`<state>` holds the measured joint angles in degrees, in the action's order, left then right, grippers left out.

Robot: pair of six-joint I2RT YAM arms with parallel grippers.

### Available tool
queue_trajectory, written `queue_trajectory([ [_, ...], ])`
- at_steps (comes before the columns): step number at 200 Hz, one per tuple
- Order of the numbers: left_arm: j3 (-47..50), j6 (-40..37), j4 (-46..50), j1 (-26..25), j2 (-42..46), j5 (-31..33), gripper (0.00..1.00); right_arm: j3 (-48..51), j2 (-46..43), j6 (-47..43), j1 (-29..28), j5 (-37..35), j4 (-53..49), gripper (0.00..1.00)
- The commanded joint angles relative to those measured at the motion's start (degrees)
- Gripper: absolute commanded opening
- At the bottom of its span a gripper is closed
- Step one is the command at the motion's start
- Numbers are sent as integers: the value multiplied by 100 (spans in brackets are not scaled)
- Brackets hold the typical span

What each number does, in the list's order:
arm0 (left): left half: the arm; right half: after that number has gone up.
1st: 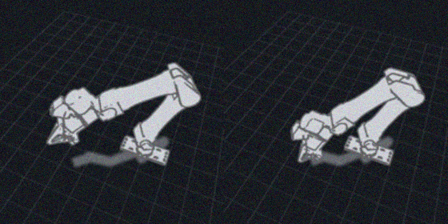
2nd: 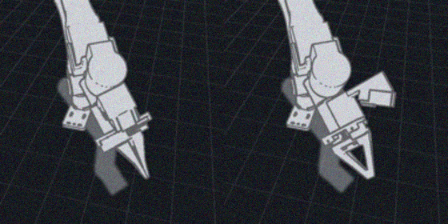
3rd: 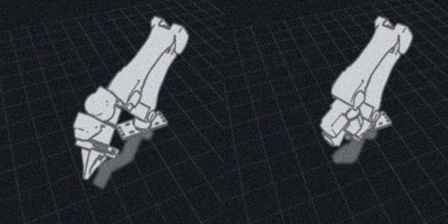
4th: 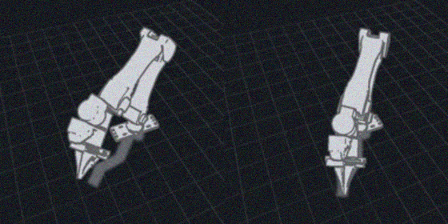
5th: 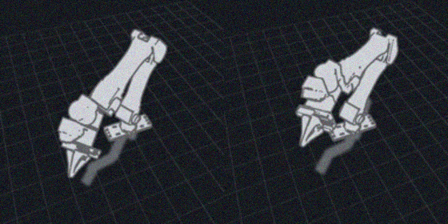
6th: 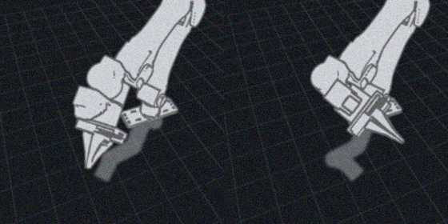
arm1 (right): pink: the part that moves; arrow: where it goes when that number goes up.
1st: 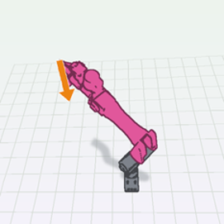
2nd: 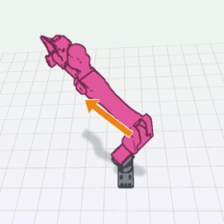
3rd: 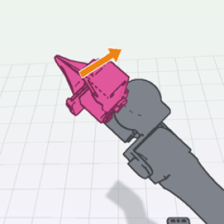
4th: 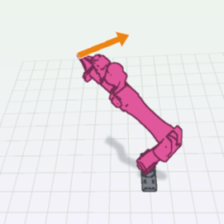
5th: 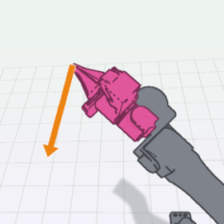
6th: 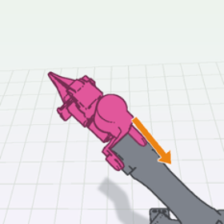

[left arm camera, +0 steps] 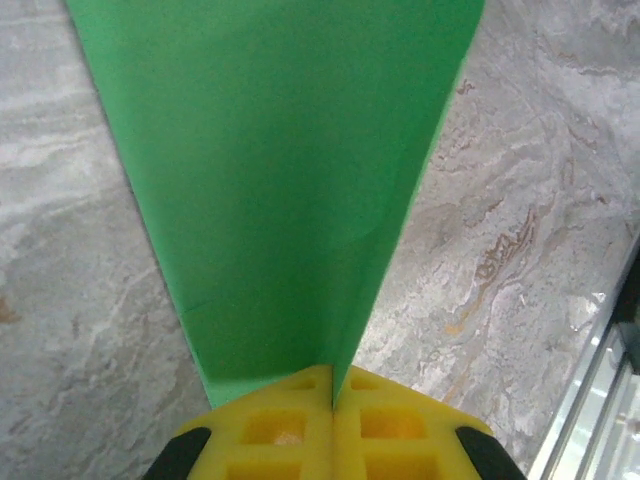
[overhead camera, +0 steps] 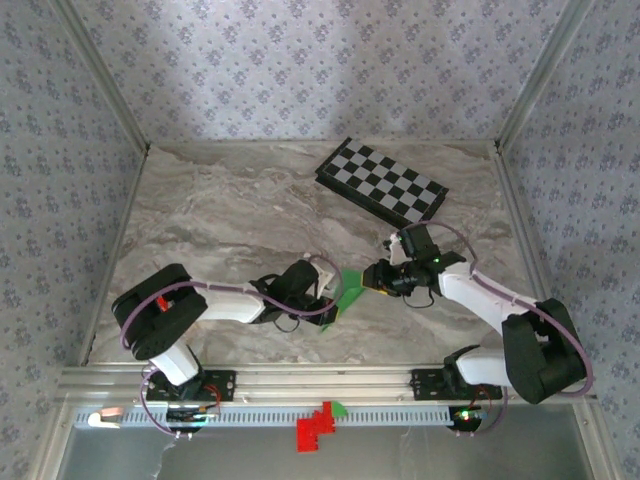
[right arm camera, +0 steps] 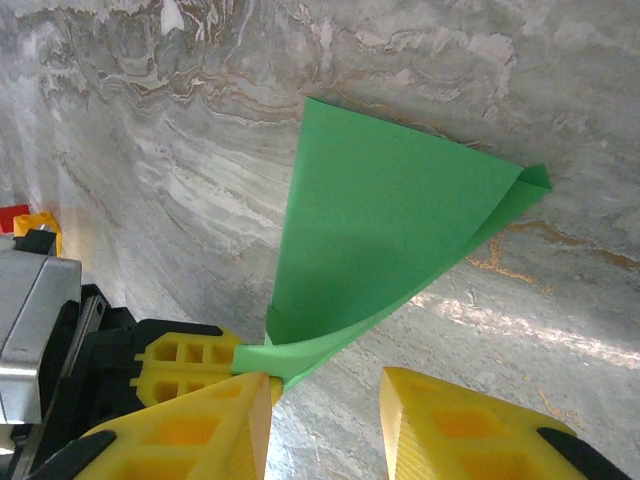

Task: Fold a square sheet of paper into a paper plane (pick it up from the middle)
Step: Fold the wing for the fifth time at the center of the table.

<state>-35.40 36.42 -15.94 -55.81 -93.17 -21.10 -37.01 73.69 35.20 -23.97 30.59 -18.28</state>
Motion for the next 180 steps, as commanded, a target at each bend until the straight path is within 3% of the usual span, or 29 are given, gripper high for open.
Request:
queue_trajectory([
  [1,103,270,-467,79,-92,-373,0,-174,92,-160,-55,-69,-90,35],
  [106,325,892,-1090,341,-366,-985,0,-302,132,-484,-305,-153,-174,36],
  [180,367,1055,-1155,385,-517,-1088,0,-315,225,-581,-475,-265,-196,34],
])
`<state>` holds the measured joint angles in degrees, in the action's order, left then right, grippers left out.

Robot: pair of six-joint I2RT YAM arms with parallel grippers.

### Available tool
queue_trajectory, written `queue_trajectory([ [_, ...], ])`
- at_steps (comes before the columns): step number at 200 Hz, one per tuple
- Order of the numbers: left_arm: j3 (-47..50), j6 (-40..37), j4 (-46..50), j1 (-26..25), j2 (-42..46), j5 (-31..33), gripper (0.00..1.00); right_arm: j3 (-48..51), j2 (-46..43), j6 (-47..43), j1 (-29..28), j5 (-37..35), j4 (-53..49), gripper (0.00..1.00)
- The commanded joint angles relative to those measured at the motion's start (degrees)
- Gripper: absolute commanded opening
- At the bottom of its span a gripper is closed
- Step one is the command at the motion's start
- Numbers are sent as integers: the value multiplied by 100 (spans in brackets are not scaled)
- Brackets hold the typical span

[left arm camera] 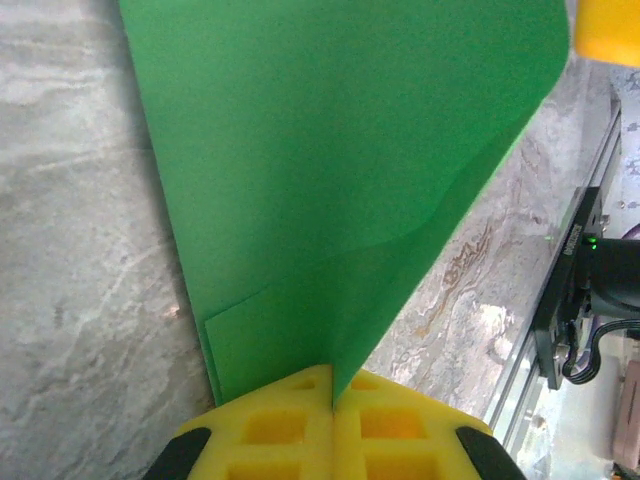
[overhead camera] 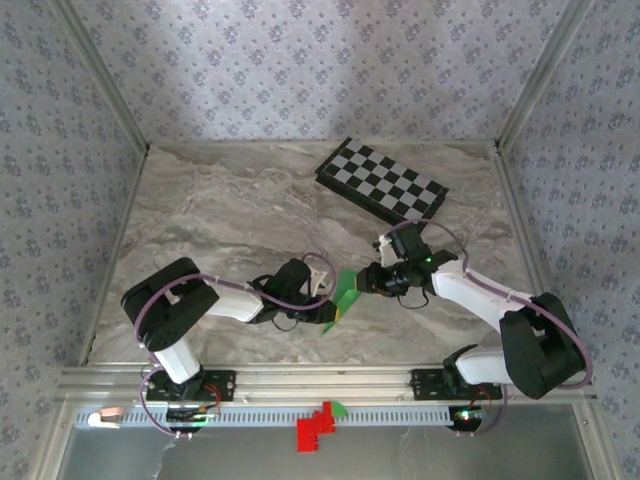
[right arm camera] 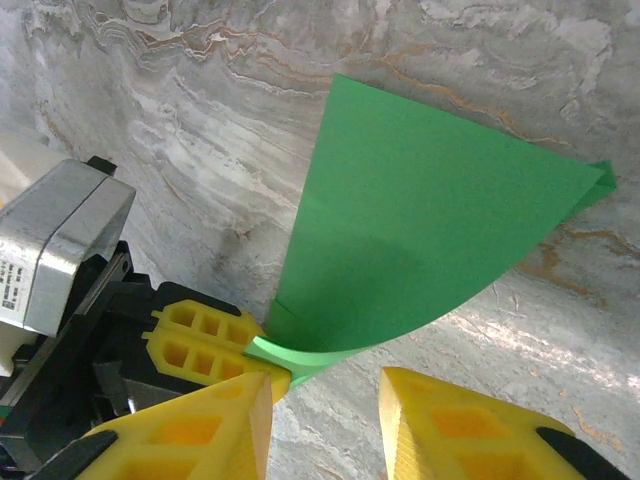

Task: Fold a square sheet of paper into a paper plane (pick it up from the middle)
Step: Fold the wing for the fifth time at the center of the table.

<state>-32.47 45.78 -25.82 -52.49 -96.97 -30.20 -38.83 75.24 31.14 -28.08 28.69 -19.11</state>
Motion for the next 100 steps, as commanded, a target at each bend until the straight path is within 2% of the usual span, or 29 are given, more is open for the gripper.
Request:
queue_trajectory([
  [1,78,126,-172,54,-138,-184,0,-134,74,-181,-65,-74,-116,34],
  [65,136,394,-339,110,-339,-276,0,-152,66,-496,-678,-478,-76,29],
  [100,172,517,-370,116,-411,-276,0,-72,170,-454,-1045,-547,338,24],
])
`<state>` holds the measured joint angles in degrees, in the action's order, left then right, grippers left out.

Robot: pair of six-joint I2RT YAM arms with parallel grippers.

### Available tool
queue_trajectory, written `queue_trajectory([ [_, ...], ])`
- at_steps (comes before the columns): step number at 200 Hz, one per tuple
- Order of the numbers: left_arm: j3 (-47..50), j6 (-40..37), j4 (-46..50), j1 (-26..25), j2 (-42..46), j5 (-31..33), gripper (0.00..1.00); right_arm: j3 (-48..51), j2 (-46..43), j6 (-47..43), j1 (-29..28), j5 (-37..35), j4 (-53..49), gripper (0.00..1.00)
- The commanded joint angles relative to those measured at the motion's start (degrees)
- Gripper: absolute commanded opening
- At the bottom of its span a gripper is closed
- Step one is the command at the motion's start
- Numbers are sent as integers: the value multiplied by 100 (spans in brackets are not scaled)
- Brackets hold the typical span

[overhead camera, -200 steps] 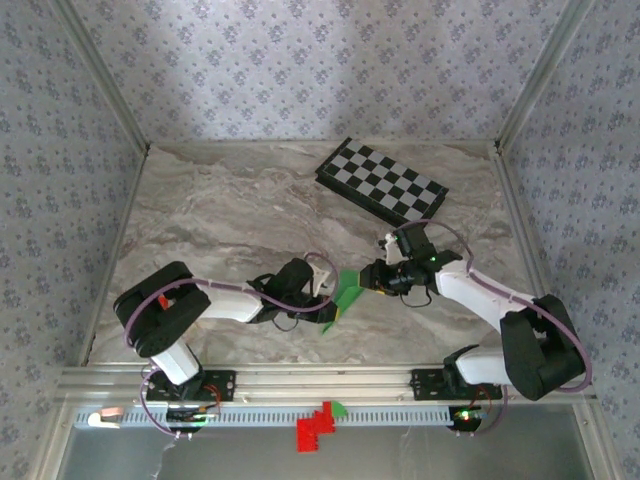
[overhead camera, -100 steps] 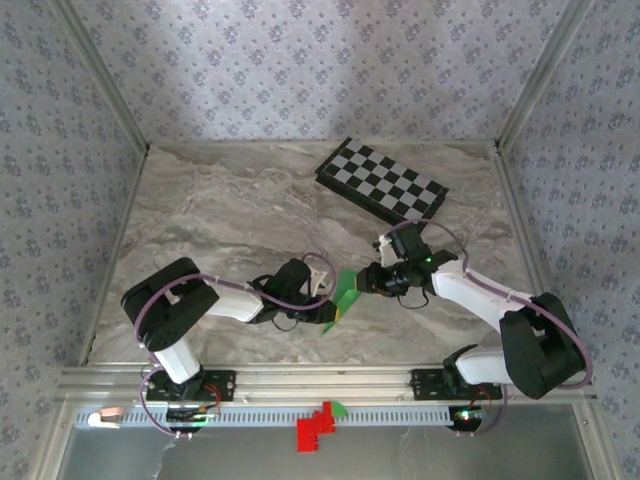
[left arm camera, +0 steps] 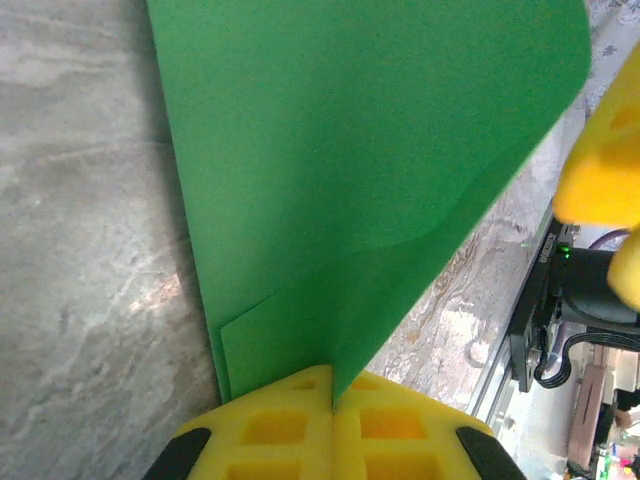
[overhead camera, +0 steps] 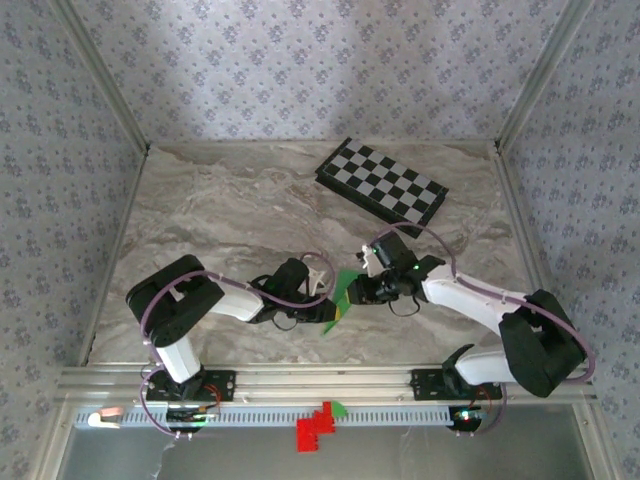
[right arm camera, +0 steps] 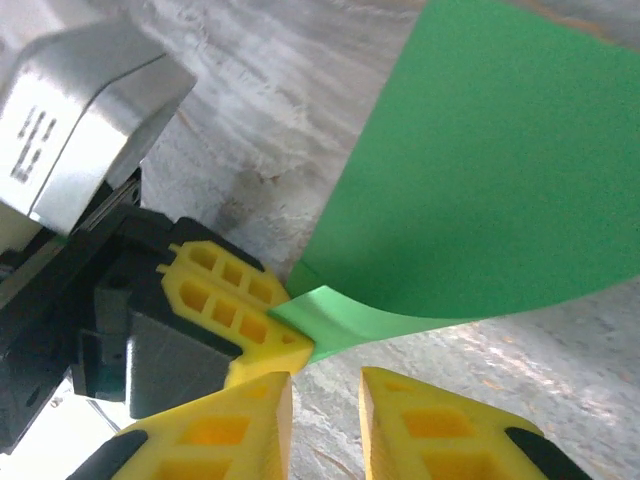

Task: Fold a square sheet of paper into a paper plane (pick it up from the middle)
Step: Fold the wing for the fifth time at the center of the table.

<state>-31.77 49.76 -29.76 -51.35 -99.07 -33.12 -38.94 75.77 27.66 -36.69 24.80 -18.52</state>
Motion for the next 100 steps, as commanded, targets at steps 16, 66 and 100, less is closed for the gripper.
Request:
queue_trajectory([
  [16,117,131,52,-2,-201,41,0,-51,245,-57,-245,-114,533,22],
  [66,145,169,196,0,-166,111,0,-132,735,5,-293,-1,904,20],
  [100,140,296,344,-3,-188,166,0,-23,855,-45,-161,-197,1009,18],
])
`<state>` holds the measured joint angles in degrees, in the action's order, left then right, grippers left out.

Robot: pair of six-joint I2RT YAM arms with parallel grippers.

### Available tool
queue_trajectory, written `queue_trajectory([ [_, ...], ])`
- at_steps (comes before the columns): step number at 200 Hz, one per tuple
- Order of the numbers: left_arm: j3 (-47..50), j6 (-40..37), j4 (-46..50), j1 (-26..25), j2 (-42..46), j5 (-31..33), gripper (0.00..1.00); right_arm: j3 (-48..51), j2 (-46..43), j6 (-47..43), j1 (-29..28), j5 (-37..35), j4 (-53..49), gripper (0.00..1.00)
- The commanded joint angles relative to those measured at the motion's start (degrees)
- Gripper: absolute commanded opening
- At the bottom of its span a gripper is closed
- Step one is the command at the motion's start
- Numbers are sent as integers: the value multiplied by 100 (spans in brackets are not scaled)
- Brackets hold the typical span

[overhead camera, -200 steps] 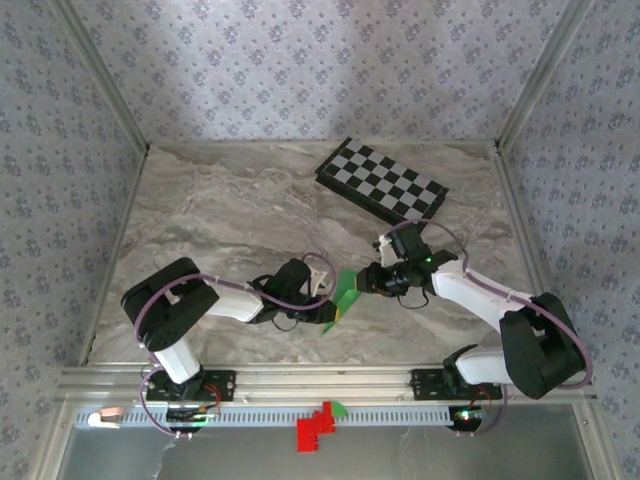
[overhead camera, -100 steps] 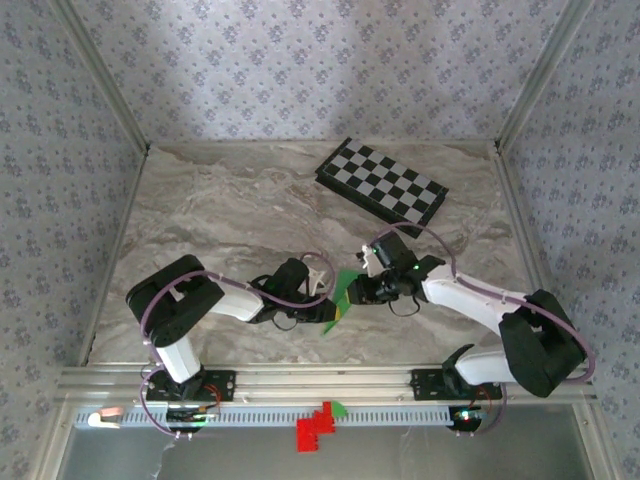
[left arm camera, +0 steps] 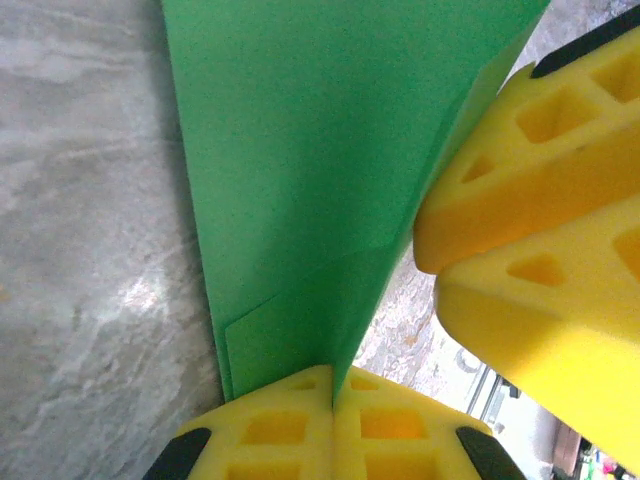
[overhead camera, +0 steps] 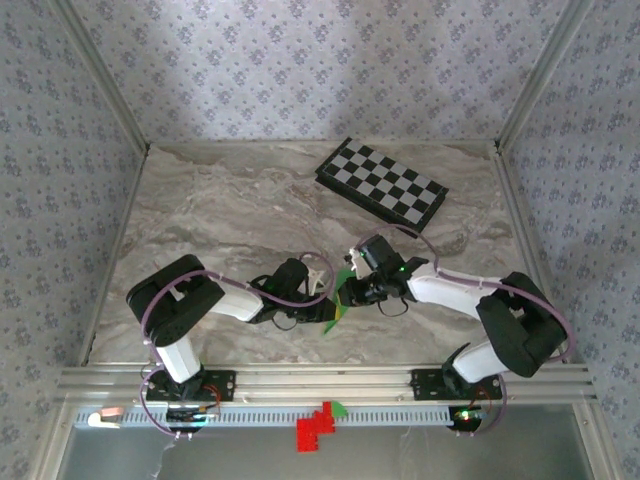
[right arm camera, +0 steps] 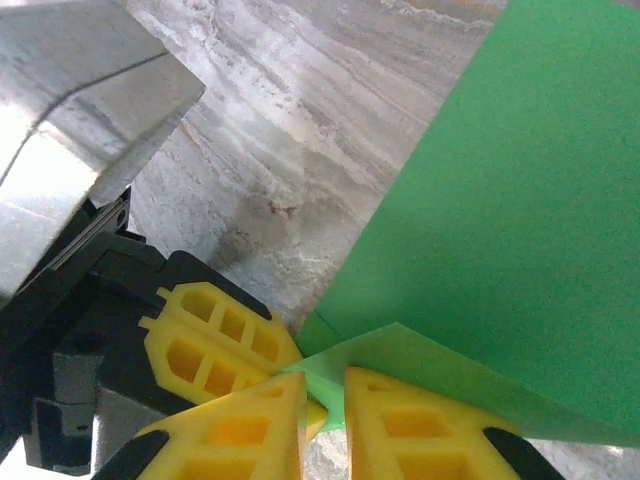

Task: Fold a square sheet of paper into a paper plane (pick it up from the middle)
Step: Fold the wing for the fifth time at the center of the table.

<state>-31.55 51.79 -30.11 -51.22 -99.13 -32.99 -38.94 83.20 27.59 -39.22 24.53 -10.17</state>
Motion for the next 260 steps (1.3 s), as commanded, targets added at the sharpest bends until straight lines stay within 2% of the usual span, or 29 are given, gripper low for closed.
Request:
queue_trajectory([
  [1,121,98,385,-18,-183,157,0,-20,115,-36,96,-165,187,18],
  [176,46,611,926,-20,-542,302,0,5,924,-391,597,101,702,18],
  [260,-56,613,1064,-28,-594,267,0,-114,642,-416,765,605,456,20],
])
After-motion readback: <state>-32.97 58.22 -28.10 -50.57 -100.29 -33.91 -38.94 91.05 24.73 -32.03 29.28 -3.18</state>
